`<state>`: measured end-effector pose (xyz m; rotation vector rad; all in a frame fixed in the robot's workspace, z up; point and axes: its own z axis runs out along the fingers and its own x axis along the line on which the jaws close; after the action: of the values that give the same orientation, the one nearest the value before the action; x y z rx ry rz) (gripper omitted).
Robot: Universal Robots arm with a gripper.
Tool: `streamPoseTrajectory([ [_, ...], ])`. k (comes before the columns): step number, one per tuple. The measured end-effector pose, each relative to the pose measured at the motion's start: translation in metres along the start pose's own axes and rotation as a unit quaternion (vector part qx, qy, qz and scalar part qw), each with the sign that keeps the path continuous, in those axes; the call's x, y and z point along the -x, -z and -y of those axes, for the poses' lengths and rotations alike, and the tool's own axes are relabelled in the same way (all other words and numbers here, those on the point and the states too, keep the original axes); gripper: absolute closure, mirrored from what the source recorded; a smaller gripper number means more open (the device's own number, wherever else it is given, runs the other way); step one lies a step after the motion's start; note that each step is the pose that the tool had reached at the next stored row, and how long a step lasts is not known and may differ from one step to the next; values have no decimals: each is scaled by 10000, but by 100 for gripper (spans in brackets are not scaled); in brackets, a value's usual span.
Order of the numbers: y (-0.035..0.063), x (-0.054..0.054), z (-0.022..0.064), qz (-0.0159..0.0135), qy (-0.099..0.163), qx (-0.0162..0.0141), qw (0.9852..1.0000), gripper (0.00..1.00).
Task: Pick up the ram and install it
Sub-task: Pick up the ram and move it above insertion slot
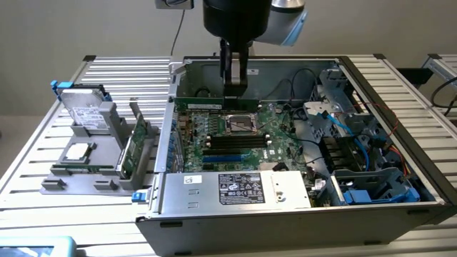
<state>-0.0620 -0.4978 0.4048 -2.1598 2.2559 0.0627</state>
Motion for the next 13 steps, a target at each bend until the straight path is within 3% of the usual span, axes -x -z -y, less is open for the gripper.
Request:
streamPoseTrajectory([
  [9,-21,157,301,0,1,-19,10000,87],
  [13,-47,265,379,2,2,-53,10000,87],
])
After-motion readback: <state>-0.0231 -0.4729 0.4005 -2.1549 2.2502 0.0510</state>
